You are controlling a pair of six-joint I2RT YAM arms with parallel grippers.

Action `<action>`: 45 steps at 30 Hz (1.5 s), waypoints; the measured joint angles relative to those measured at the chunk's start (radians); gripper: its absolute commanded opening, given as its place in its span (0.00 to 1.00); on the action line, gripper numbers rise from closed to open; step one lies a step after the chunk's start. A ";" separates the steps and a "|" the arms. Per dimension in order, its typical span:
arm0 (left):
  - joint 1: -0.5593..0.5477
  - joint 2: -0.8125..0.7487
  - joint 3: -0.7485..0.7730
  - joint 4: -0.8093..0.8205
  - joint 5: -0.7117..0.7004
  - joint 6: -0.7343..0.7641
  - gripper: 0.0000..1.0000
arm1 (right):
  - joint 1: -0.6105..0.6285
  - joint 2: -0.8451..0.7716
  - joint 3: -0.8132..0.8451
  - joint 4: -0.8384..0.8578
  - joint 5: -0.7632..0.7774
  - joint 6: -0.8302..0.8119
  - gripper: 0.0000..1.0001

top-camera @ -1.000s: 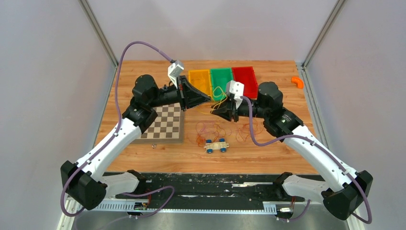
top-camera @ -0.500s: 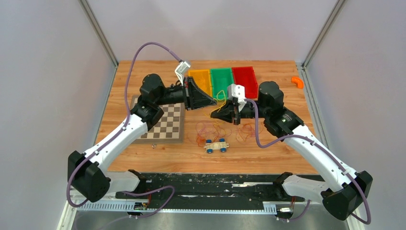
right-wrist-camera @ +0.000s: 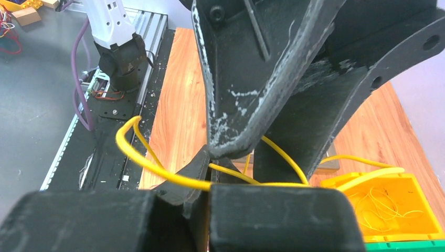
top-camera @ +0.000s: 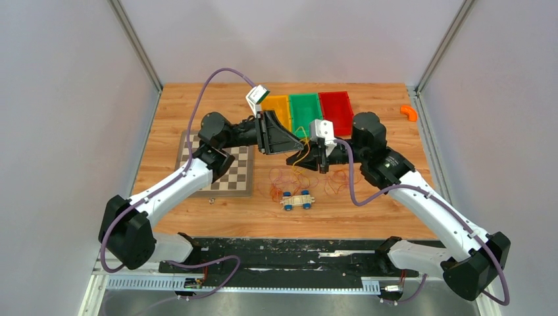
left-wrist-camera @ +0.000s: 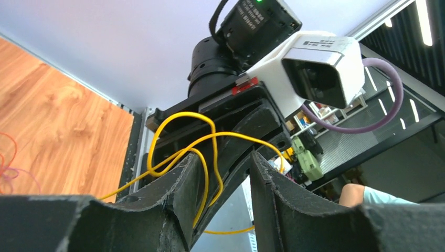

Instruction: Untangle the cables

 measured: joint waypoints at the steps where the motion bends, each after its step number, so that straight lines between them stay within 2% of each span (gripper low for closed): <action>1: -0.001 0.003 0.000 0.029 -0.002 -0.025 0.48 | 0.002 0.002 0.000 0.000 -0.001 -0.001 0.00; 7: -0.013 0.017 0.002 0.078 -0.018 -0.074 0.47 | 0.013 0.005 0.000 -0.002 -0.002 -0.002 0.00; 11: -0.019 0.026 0.005 0.077 -0.028 -0.086 0.42 | 0.017 0.005 0.000 -0.003 -0.002 -0.002 0.00; 15: -0.019 0.032 0.018 0.075 -0.040 -0.095 0.24 | 0.019 0.005 0.000 -0.004 -0.002 -0.009 0.00; 17: -0.019 0.032 0.023 0.079 -0.041 -0.101 0.10 | 0.019 0.004 -0.003 -0.003 -0.001 -0.012 0.00; 19: -0.018 0.032 0.026 0.079 -0.044 -0.106 0.01 | 0.019 -0.001 -0.010 -0.003 0.001 -0.017 0.03; 21: -0.018 0.032 0.029 0.079 -0.045 -0.111 0.00 | 0.019 -0.009 -0.018 -0.003 0.006 -0.018 0.07; 23: -0.017 0.032 0.031 0.079 -0.046 -0.113 0.00 | 0.021 -0.017 -0.027 -0.003 0.014 -0.019 0.14; 24: -0.012 0.032 0.034 0.078 -0.045 -0.113 0.00 | 0.021 -0.021 -0.033 -0.003 0.020 -0.018 0.22; 26: 0.001 0.032 0.039 0.077 -0.044 -0.113 0.00 | 0.014 -0.029 -0.043 -0.006 0.031 -0.009 0.45; 28: 0.022 0.031 0.048 0.073 -0.042 -0.112 0.00 | 0.000 -0.039 -0.053 -0.007 0.037 0.007 0.59; 33: 0.103 0.024 0.103 0.036 -0.024 -0.093 0.00 | -0.053 -0.051 -0.080 0.011 0.077 0.055 0.70; 37: 0.119 0.024 0.162 -0.012 0.013 -0.063 0.00 | -0.060 -0.039 -0.117 0.121 0.132 0.106 0.80; 41: 0.120 0.024 0.213 -0.062 0.039 -0.027 0.00 | -0.060 0.012 -0.148 0.275 0.187 0.180 0.78; 45: 0.142 0.024 0.248 -0.111 0.047 0.008 0.00 | -0.060 0.096 -0.174 0.447 0.201 0.273 0.63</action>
